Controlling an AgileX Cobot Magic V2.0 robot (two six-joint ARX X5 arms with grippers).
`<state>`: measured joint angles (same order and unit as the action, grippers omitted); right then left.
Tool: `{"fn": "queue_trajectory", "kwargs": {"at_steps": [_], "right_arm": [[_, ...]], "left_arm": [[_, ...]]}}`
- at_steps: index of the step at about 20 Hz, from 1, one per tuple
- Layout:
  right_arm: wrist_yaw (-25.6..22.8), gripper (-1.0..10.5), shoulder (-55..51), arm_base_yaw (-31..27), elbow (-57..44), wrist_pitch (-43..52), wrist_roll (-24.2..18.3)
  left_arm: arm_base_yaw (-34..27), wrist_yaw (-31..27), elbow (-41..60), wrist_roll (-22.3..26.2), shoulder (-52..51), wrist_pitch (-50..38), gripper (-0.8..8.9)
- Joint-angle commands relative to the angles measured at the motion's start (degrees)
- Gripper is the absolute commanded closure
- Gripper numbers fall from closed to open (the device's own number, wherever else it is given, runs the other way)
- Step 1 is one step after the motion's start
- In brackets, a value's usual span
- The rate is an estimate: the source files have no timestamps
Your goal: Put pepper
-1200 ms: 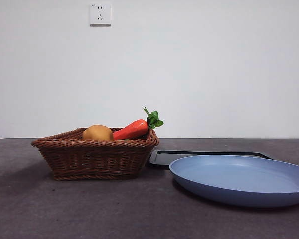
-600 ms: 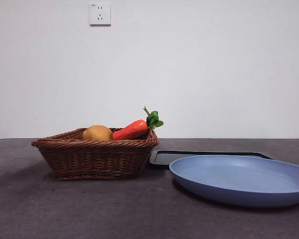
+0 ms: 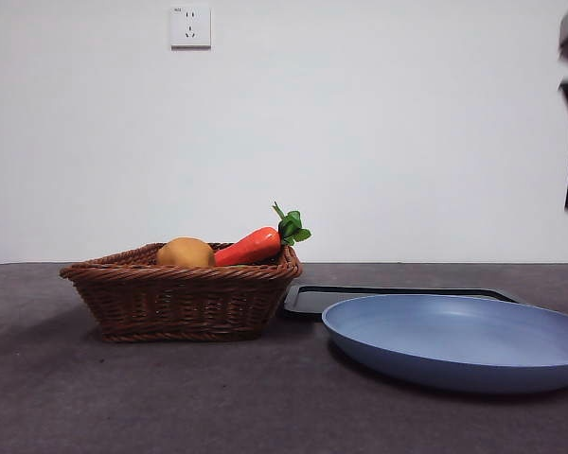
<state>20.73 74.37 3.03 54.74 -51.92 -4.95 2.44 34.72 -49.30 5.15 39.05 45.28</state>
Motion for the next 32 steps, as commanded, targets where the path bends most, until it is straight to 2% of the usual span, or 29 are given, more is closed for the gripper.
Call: {"fn": "queue_trajectory", "kwargs": {"at_steps": [1,18,30,32], "right_arm": [[-0.4,6.5,4.6,0.2,0.9,2.0,0.4],[-0.1,6.8,19.9,0.2,0.9,10.3,0.2],[0.3,9.3,22.0,0.6,0.9,11.3,0.2],[0.3,9.4,22.1,0.6,0.9,11.6,0.4]], "left_arm": [[0.2,0.3,-0.8,0.5,0.3,-0.7,4.6],[0.2,0.3,-0.8,0.5,0.3,-0.7,4.6],[0.2,0.2,-0.8,0.5,0.3,-0.7,4.6],[0.2,0.2,-0.8,0.4,0.3,-0.6,4.6]]}}
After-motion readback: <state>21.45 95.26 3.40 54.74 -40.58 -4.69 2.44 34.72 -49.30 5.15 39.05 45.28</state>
